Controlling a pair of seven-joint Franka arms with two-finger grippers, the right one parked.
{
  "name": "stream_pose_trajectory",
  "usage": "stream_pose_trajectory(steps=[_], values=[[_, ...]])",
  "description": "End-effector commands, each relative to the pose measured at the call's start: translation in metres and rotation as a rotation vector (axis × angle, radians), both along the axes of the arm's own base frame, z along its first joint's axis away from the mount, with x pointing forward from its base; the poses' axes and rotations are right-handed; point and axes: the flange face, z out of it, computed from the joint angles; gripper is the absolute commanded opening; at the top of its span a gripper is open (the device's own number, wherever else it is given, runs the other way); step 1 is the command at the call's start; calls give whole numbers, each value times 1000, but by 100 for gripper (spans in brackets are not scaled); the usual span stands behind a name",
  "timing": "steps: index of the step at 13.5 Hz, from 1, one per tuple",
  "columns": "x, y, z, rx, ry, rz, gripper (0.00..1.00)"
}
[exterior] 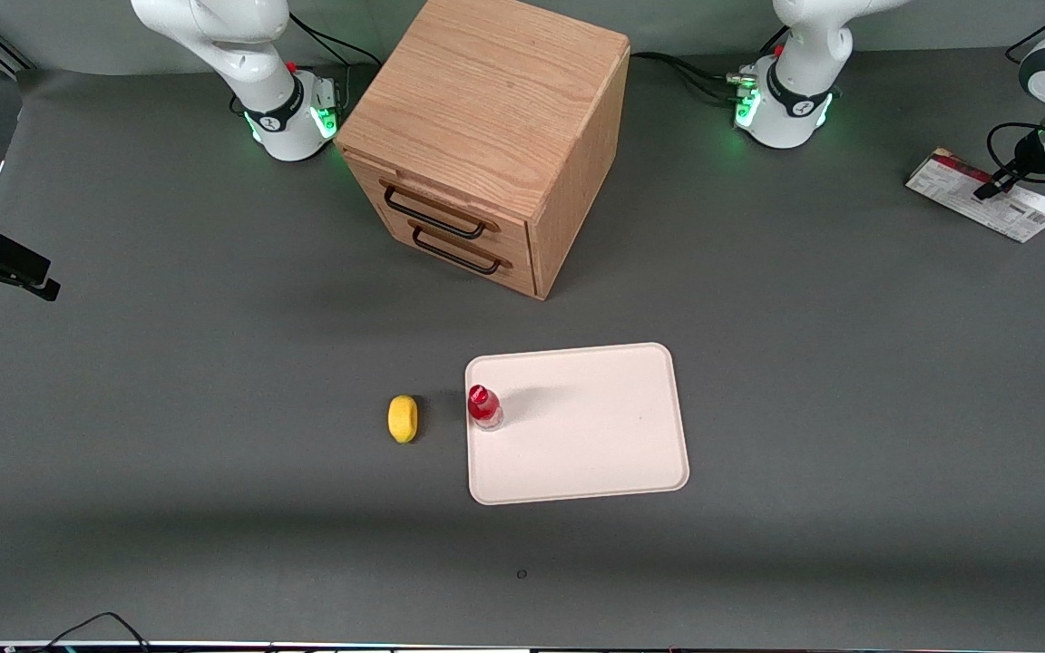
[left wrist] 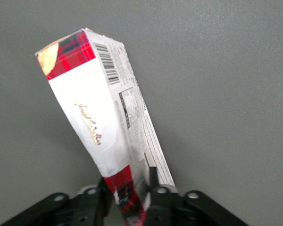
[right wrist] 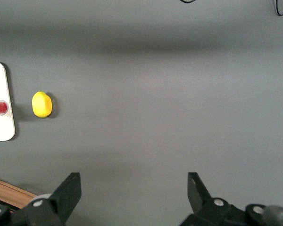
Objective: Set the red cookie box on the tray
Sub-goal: 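Lift the cookie box upright with the left gripper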
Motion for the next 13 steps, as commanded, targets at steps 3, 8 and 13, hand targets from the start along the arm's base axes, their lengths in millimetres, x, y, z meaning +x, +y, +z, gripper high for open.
stream_pose_trajectory(steps=[3, 8, 13], values=[[8, -3, -1, 5, 1, -32, 0], [71, 11, 59, 1, 23, -197, 0], [139, 27, 203, -17, 86, -337, 0]])
